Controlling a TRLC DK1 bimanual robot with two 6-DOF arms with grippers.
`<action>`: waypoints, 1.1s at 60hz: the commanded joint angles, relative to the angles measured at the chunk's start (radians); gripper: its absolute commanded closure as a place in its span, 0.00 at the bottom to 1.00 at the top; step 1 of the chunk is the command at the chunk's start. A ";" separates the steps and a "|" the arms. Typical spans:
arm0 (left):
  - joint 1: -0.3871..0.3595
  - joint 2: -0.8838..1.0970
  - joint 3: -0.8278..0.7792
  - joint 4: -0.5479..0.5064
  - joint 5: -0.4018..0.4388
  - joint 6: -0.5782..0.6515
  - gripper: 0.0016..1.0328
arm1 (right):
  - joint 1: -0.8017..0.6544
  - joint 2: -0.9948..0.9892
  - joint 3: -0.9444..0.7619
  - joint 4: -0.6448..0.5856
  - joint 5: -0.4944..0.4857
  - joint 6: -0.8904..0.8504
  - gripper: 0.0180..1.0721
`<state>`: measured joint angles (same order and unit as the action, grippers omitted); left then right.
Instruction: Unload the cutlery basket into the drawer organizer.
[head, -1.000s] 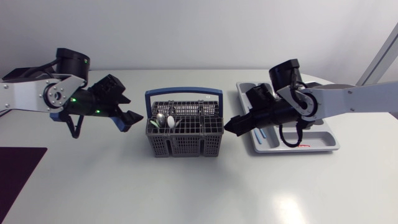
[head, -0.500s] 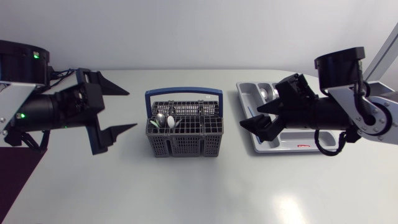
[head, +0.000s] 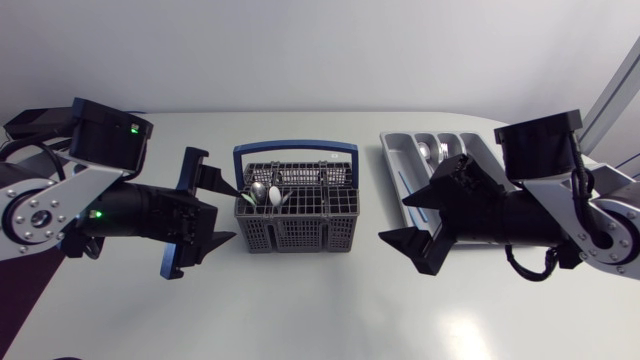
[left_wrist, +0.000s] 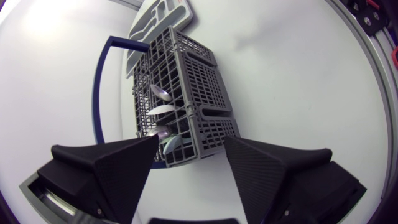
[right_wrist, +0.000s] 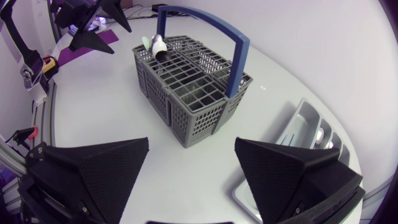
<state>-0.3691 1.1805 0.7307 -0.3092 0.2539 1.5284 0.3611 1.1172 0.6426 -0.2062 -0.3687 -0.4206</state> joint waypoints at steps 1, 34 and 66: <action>-0.008 0.033 0.047 0.001 -0.013 0.084 0.46 | 0.015 -0.011 -0.024 -0.004 0.008 -0.018 0.05; -0.010 0.159 0.179 -0.031 -0.120 0.234 0.71 | 0.019 -0.003 -0.050 0.025 0.010 -0.021 0.05; -0.016 0.211 0.194 -0.028 -0.145 0.282 0.72 | 0.015 -0.011 -0.069 0.037 0.005 -0.020 0.05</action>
<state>-0.3763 1.3659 0.9043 -0.3397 0.1177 1.7607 0.3721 1.1160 0.6018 -0.1787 -0.3653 -0.4240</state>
